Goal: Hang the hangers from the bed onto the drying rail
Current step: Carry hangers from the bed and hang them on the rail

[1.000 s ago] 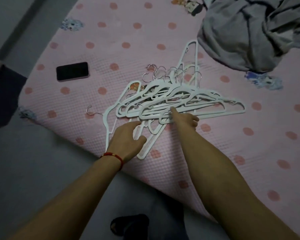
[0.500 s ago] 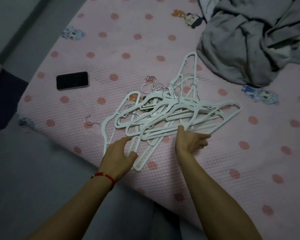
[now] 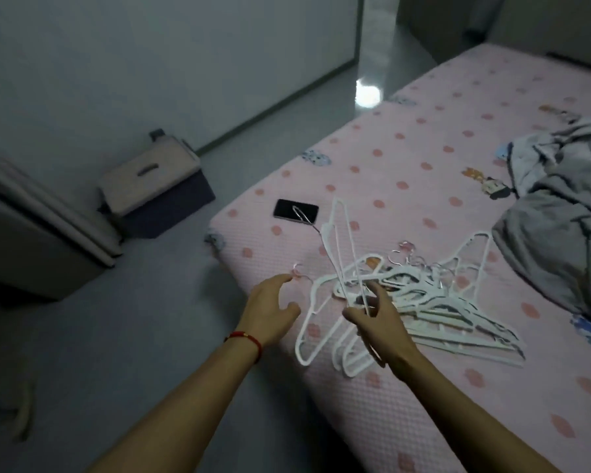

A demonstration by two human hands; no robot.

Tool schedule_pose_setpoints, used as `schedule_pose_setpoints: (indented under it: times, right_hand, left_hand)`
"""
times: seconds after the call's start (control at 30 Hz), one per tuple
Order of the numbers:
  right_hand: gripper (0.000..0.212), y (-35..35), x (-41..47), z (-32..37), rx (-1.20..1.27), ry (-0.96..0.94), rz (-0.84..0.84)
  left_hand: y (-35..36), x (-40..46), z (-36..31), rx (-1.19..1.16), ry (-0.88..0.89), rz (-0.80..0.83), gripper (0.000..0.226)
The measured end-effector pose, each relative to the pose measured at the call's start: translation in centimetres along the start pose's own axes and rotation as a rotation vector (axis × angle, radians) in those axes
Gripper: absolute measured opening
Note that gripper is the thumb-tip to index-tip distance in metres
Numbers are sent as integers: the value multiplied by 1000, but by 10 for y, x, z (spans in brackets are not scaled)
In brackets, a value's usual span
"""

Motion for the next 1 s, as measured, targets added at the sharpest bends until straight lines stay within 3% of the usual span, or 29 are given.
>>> schedule_pose_setpoints:
  times: [0.17,0.33,0.43,0.53,0.63,0.73,0.83,0.9,1.0]
  right_hand:
    - [75,63,-23,76,-73,-142,376]
    - [41,132,-52,137,-225,-257,792]
    - [35,168,-73,176,-315,-312,975]
    - [32,205,-97,217,-401,-377,1104]
    - [45,244,-103,261,-626,-524,1028]
    - [72,291,-131,337,-860,-939,675]
    - [71,358,-209,397,-680,-1264,608]
    - [69,404,-260,417,-692,-1451,596]
    - [46,457,-307,433,-706,-1663,495]
  left_hand:
    - [-115,-41,43,-12,-6,-201,64]
    - [-216,-93,77,117,115,-331,73]
    - [-262,-133,89,163,257,-328,39]
    - [-297,-172,120,58,204,-313,7]
    - [-327,-211,157,-30,119,-336,9]
    - [-360,-248,190,9,70,-428,16]
    - [-397,-282,218,167,11,-580,20]
    - [-416,-302,235,270,-35,-618,20]
    - [-441,-332,257,328,-32,-686,16]
Point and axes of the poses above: each hand's wrist, its own x-axis towards the middle knuckle, its own y-axis out of the palm, z = x × y, the point moved 8 cm from there along x, towards the middle knuckle, and after that the axes turned 15 degrees about -x, right-handed, at the moved point
